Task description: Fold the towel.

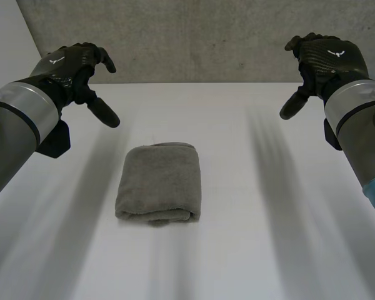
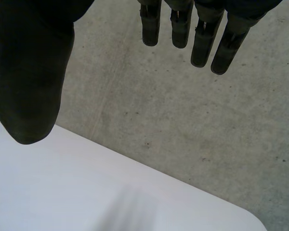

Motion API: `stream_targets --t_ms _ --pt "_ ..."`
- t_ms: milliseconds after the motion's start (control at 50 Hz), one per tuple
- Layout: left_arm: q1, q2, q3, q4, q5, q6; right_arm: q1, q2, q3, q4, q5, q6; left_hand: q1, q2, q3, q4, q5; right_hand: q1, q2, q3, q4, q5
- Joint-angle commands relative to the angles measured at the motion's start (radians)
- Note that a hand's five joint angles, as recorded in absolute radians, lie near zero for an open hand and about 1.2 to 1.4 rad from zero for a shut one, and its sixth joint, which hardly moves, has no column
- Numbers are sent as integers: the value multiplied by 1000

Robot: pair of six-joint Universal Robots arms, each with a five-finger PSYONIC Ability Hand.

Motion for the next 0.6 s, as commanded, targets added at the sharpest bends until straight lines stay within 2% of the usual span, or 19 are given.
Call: stream_targets --t_ms 20,480,540,580,600 --pt "-1 1 1 1 1 2 4 2 1 2 -9 5 -67 -62 -73 -76 -53 -45 -73 -70 -82 -60" --pt "4 16 6 6 3 7 4 8 9 0 -12 0 -67 -62 -73 -76 -53 -45 -73 -70 -82 -60" --pt "10 19 10 7 3 7 4 21 11 -1 -25 2 -67 -62 -73 -76 -53 -45 -73 -70 -82 -60" --pt "11 28 16 7 3 7 28 51 32 -1 -87 2 -67 -62 -73 -76 -53 -45 -73 -70 -82 -60" --pt "11 28 16 7 3 7 28 51 32 -1 -87 2 -67 -62 -73 -76 -53 -45 -73 -70 -82 -60"
